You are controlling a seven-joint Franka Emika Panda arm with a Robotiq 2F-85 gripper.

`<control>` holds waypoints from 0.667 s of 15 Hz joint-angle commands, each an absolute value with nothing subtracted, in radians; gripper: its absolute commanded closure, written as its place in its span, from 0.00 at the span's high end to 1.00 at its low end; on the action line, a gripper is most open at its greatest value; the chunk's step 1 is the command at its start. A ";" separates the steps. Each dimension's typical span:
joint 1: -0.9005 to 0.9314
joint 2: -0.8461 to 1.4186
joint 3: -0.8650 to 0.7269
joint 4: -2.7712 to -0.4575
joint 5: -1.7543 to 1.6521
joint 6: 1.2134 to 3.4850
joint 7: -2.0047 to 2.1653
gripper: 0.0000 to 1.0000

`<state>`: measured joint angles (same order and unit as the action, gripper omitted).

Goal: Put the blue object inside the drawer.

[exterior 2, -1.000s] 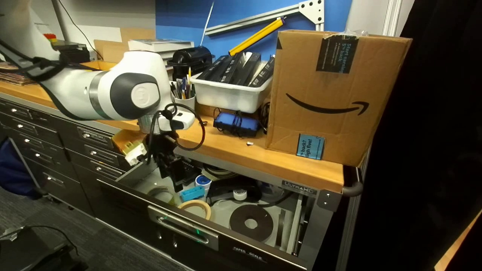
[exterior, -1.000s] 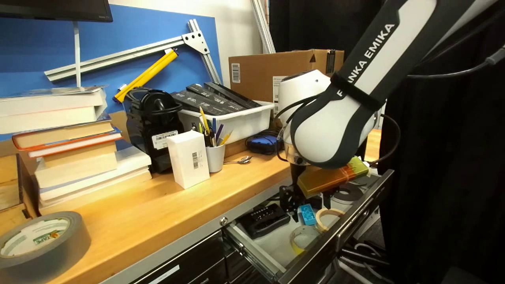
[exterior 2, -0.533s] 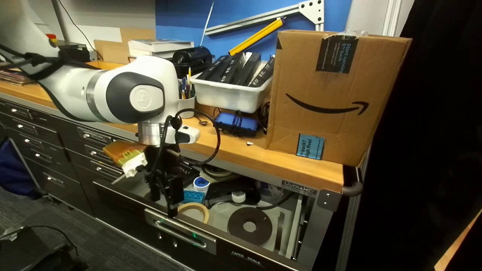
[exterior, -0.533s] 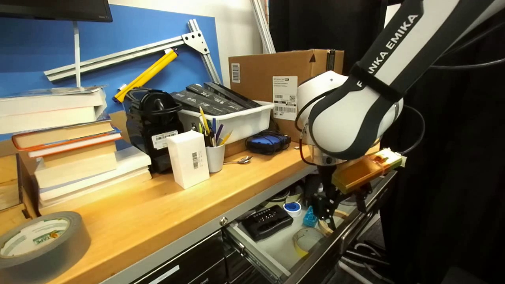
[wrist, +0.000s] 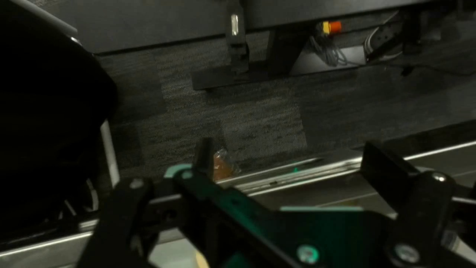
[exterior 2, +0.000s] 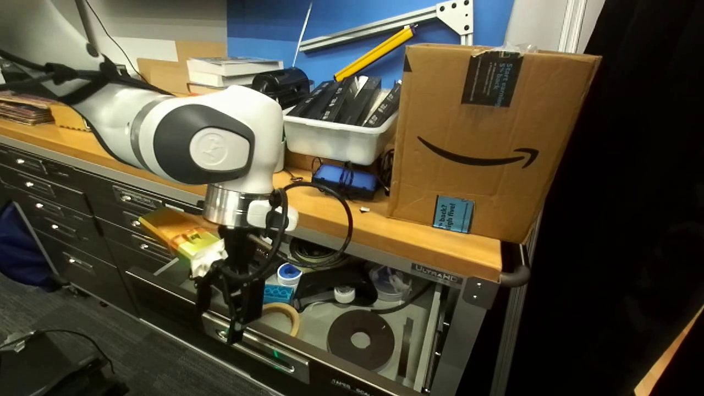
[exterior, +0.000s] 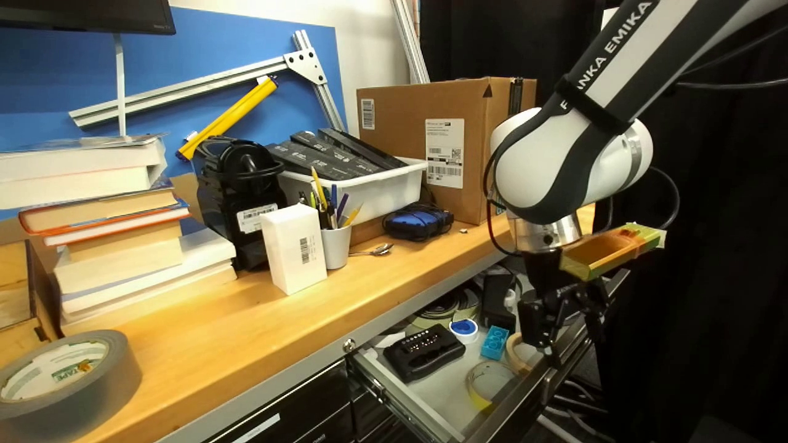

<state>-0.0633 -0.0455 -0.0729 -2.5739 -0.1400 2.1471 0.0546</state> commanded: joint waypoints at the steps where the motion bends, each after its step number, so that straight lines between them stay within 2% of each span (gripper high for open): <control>1: -0.081 0.005 -0.087 -2.571 -0.151 2.073 -0.041 1.00; 10: -0.050 0.105 -0.055 -2.604 -0.050 2.462 0.196 1.00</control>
<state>-0.0749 0.0454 -0.0754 -2.6013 -0.0913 2.3031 0.0781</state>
